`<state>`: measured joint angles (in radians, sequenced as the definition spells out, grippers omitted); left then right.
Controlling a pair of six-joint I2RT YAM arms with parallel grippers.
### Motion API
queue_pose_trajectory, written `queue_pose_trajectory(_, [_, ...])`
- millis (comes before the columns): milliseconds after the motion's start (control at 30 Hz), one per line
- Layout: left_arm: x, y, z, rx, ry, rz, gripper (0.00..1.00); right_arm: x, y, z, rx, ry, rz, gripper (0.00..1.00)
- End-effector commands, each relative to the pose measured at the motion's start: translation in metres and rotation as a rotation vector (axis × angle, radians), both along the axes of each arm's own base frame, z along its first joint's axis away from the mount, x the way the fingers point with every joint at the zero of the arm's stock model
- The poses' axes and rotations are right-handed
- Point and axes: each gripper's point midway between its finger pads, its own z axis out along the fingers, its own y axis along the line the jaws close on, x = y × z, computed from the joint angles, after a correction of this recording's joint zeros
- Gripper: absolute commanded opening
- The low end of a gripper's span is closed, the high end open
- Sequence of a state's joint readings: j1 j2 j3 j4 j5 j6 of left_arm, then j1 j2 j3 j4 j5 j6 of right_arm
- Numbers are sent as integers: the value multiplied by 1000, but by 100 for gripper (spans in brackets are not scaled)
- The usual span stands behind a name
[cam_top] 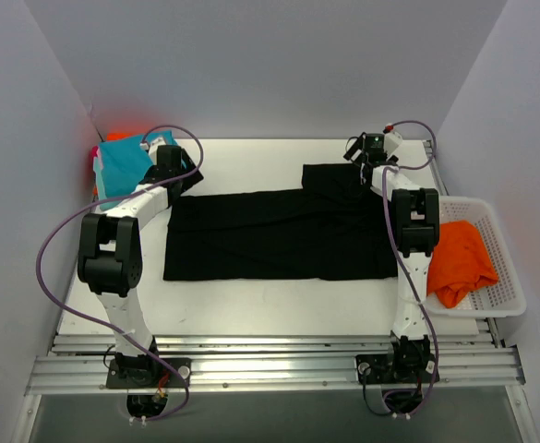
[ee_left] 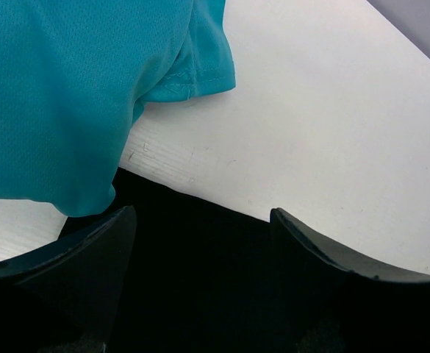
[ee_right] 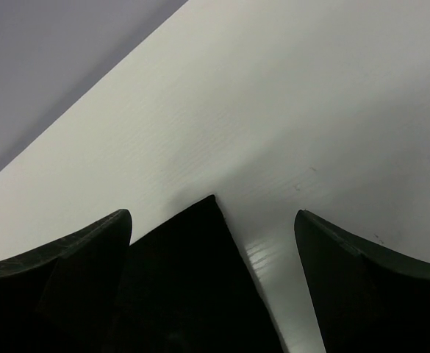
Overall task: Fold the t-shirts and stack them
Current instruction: Fold the tshirt
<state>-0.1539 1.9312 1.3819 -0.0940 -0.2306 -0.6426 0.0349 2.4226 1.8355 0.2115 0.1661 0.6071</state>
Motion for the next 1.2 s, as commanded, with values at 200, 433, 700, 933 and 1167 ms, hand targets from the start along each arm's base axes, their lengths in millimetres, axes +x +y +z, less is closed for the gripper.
queue_pose_trajectory(200, [10,4,1,-16,-32,-3,82,1,36,-22,50,41,68,84])
queue_pose_trajectory(433, [10,7,-3,-29,-30,0,82,-1,50,-31,71,56,99,77])
queue_pose_trajectory(700, [10,11,-16,-34,-9,11,82,-2,50,-43,83,83,113,24])
queue_pose_trajectory(933, [16,14,-35,-61,29,27,82,-1,51,-43,94,80,125,10])
queue_pose_trajectory(1167, [6,29,-57,-44,127,118,82,-2,49,-43,115,71,136,0])
